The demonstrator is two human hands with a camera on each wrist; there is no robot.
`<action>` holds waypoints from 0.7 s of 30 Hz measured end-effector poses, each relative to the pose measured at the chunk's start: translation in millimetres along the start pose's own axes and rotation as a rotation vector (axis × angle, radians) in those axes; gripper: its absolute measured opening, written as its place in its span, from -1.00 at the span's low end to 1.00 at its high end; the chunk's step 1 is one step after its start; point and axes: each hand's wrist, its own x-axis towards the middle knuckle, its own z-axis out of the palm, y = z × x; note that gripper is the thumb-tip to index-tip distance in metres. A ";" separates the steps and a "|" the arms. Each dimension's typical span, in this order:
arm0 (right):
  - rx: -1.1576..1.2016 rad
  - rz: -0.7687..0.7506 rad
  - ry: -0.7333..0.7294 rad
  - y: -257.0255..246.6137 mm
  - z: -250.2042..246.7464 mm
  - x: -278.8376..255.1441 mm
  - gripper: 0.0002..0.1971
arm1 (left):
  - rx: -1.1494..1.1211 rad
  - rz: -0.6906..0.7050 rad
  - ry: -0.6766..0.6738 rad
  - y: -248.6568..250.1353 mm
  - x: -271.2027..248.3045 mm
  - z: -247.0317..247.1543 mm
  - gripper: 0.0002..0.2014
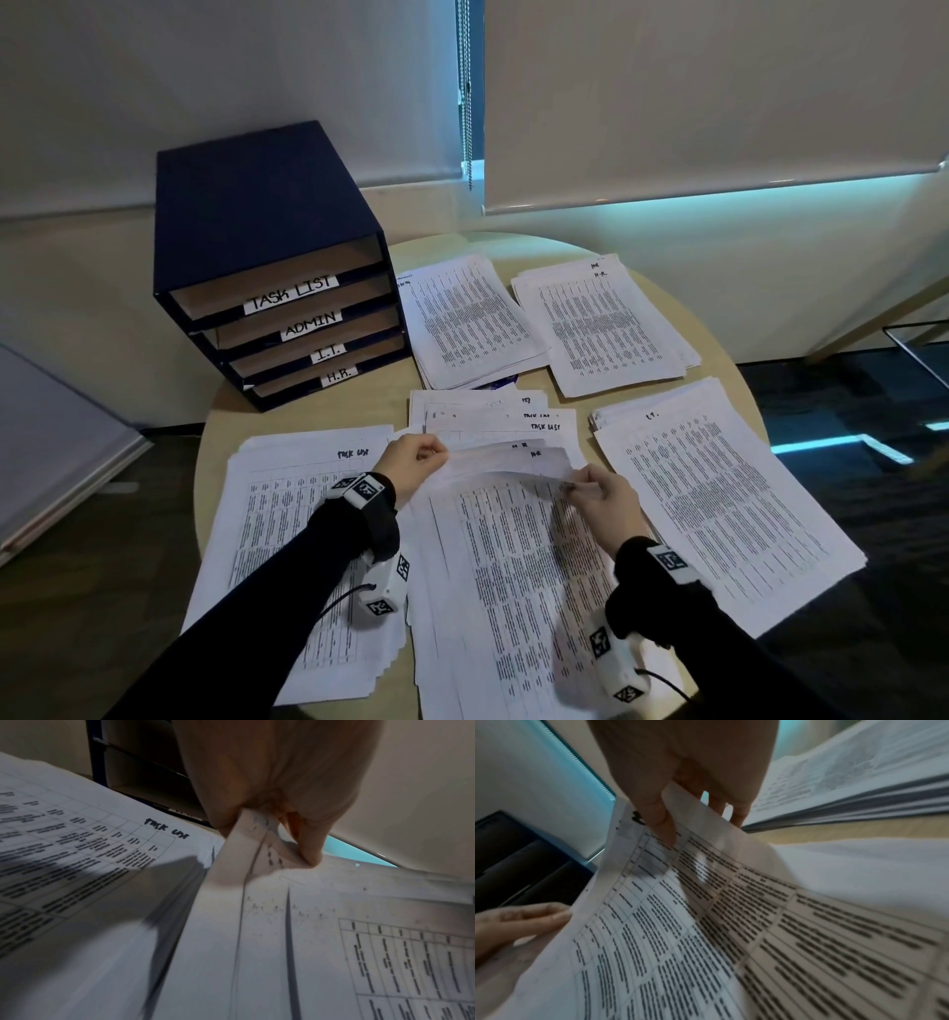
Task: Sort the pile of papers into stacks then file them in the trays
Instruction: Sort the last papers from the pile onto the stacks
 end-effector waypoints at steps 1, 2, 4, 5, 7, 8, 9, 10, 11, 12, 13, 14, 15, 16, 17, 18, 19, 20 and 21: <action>-0.004 -0.011 0.009 1.2 -0.1 -1.6 -0.73 | -0.008 -0.014 -0.001 -0.7 1.1 0.0 -0.89; 0.011 -0.010 0.015 3.1 -0.8 -2.4 -0.76 | -0.013 -0.028 -0.004 -1.3 2.3 -0.3 -0.89; 0.048 0.003 0.015 5.8 -3.0 -4.6 -0.81 | -0.005 -0.044 -0.014 -1.8 3.5 -1.1 -0.88; 0.078 0.018 0.001 6.0 -4.5 -5.5 -0.83 | -0.001 -0.052 -0.022 -2.5 3.7 -1.6 -0.88; 0.149 0.054 -0.036 5.7 -7.4 -6.4 -0.87 | -0.011 -0.056 -0.049 -3.3 2.5 -2.8 -0.88; 0.178 0.079 -0.043 7.3 -7.9 -5.3 -0.81 | -0.033 -0.047 -0.076 -2.7 1.1 -3.3 -0.88; 0.202 0.112 -0.050 7.9 -8.6 -4.4 -0.70 | -0.070 -0.030 -0.108 -1.0 -0.7 -3.6 -0.88; 0.225 0.147 -0.061 11.5 -8.2 -1.7 -0.56 | -0.102 -0.011 -0.144 1.5 -3.2 -3.2 -0.88; 0.229 0.172 -0.090 13.3 -7.6 0.4 -0.42 | -0.115 0.013 -0.181 5.2 -6.0 -2.9 -0.88; 0.223 0.185 -0.122 14.8 -6.3 2.4 -0.31 | -0.108 0.038 -0.220 9.6 -9.3 -2.6 -0.89; 0.196 0.191 -0.160 18.5 -4.9 5.0 -0.28 | -0.091 0.054 -0.260 13.0 -12.5 -1.7 -0.90; 0.172 0.192 -0.201 20.7 -4.1 7.2 -0.34 | -0.083 0.064 -0.302 16.1 -15.1 -0.4 -0.90; 0.146 0.193 -0.230 21.9 -4.0 8.3 -0.49 | -0.085 0.066 -0.348 17.0 -16.9 1.5 -0.91; 0.092 0.173 -0.241 21.6 -4.2 8.3 -0.70 | -0.075 0.064 -0.397 16.8 -18.3 4.4 -0.92; 0.042 0.137 -0.245 18.9 -4.8 6.2 -0.88 | -0.046 0.062 -0.425 16.9 -19.3 7.3 -0.94; 0.008 0.107 -0.228 19.8 -5.0 6.0 -0.86 | -0.014 0.060 -0.420 17.7 -20.1 11.6 -0.94; 0.009 0.080 -0.209 20.0 -5.7 4.7 -0.77 | 0.005 0.053 -0.368 19.5 -19.1 15.6 -0.90; 0.018 0.069 -0.191 20.8 -6.1 3.5 -0.70 | 0.010 0.034 -0.273 22.0 -16.6 18.5 -0.86; 0.014 0.053 -0.180 20.6 -7.4 1.7 -0.65 | 0.015 0.008 -0.171 24.6 -12.9 20.3 -0.80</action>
